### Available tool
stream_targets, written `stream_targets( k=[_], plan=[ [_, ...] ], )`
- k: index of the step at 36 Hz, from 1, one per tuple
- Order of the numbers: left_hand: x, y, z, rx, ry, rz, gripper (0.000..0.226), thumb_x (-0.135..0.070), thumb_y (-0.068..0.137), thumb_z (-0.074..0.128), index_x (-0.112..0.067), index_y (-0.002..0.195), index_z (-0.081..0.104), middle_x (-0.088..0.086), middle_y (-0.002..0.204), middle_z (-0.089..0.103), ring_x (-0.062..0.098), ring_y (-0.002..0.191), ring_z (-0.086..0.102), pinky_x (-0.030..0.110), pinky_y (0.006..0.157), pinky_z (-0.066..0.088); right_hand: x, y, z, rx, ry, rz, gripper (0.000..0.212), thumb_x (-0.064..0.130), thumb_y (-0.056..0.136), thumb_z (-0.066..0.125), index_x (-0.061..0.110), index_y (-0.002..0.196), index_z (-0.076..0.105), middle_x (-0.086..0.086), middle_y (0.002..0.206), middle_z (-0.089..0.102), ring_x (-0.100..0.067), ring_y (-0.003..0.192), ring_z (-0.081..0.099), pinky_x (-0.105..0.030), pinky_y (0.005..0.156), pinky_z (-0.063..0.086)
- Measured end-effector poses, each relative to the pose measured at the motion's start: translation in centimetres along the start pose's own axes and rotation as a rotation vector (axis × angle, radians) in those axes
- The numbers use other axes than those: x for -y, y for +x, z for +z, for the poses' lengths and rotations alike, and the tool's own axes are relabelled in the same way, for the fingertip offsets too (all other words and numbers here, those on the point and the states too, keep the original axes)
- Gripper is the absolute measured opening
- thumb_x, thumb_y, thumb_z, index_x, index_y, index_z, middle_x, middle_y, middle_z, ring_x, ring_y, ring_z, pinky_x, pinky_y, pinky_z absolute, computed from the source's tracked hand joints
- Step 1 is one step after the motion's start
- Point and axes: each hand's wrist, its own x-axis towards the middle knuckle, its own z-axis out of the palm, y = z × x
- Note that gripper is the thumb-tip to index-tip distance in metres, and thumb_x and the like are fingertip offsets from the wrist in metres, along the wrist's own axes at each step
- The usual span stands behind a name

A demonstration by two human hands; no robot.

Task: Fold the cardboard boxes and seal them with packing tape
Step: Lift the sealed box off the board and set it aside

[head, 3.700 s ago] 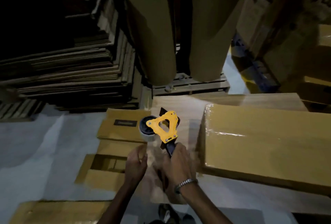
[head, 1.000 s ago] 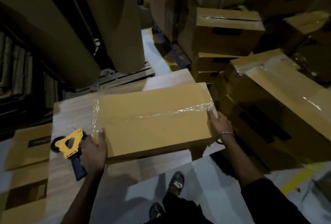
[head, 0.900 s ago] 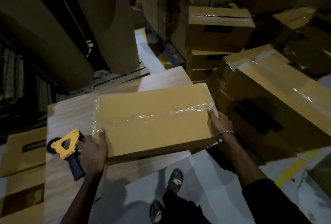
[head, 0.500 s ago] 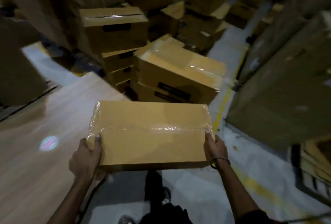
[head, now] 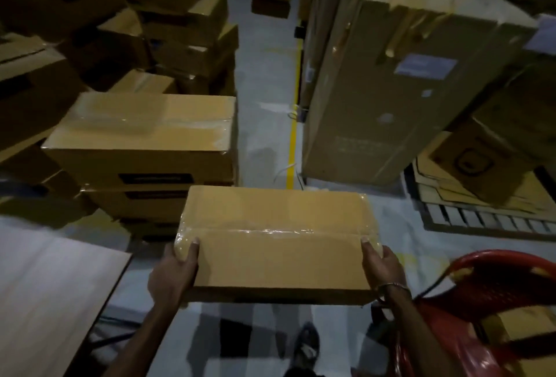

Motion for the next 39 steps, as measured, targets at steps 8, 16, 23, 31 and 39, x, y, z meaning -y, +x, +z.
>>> stream_targets(
  k=[8, 16, 23, 31, 39],
  plan=[
    [-6.4, 5.5, 11.3, 0.387, -0.244, -0.2, 0.106, -0.091, 0.06, 0.069, -0.026, 0.141, 0.05, 0.006, 0.126, 0.066, 0.034, 0.112, 0.067, 0.059, 0.097, 0.056, -1.5, 12.4, -2.7, 0.026, -0.047, 0.075, 0.075, 0.081, 0.085, 0.052, 0.024, 0.132, 0.062, -0.014, 0.128, 0.069, -0.039, 0.111, 0.063, -0.046, 0.099, 0.052],
    [-11.3, 11.0, 23.7, 0.652, -0.348, -0.166, 0.046, -0.034, 0.091, 0.081, -0.033, 0.128, 0.054, -0.005, 0.119, 0.069, 0.022, 0.107, 0.068, 0.048, 0.091, 0.059, -6.4, 27.5, 0.9, 0.027, -0.078, 0.157, 0.082, 0.091, 0.077, 0.051, 0.028, 0.13, 0.062, -0.009, 0.124, 0.071, -0.037, 0.107, 0.065, -0.048, 0.096, 0.054],
    [-7.6, 20.3, 39.7, 0.628, -0.339, -0.124, 0.069, -0.032, 0.084, 0.085, -0.022, 0.145, 0.055, -0.001, 0.128, 0.07, 0.024, 0.116, 0.068, 0.033, 0.085, 0.057, -13.9, 38.0, 11.1, -0.015, -0.017, 0.202, 0.078, 0.078, 0.084, 0.062, 0.029, 0.143, 0.049, -0.011, 0.134, 0.066, -0.039, 0.117, 0.063, -0.043, 0.093, 0.049],
    [-3.2, 28.7, 55.5, 0.625, -0.32, 0.008, 0.035, -0.026, 0.096, 0.076, -0.042, 0.117, 0.054, -0.01, 0.108, 0.067, 0.013, 0.09, 0.065, 0.036, 0.083, 0.052, -23.3, 51.2, 24.1, -0.039, 0.005, 0.147, 0.082, 0.077, 0.083, 0.066, 0.024, 0.142, 0.046, -0.01, 0.131, 0.065, -0.036, 0.112, 0.063, -0.039, 0.086, 0.046],
    [4.0, 34.5, 67.7, 0.569, -0.322, 0.067, 0.04, -0.012, 0.094, 0.076, -0.031, 0.121, 0.055, -0.011, 0.105, 0.067, 0.007, 0.091, 0.067, 0.026, 0.07, 0.059, -32.0, 59.5, 34.8, -0.037, 0.003, 0.115, 0.077, 0.076, 0.082, 0.066, 0.027, 0.138, 0.048, -0.006, 0.123, 0.068, -0.034, 0.107, 0.065, -0.041, 0.089, 0.051]
  ],
)
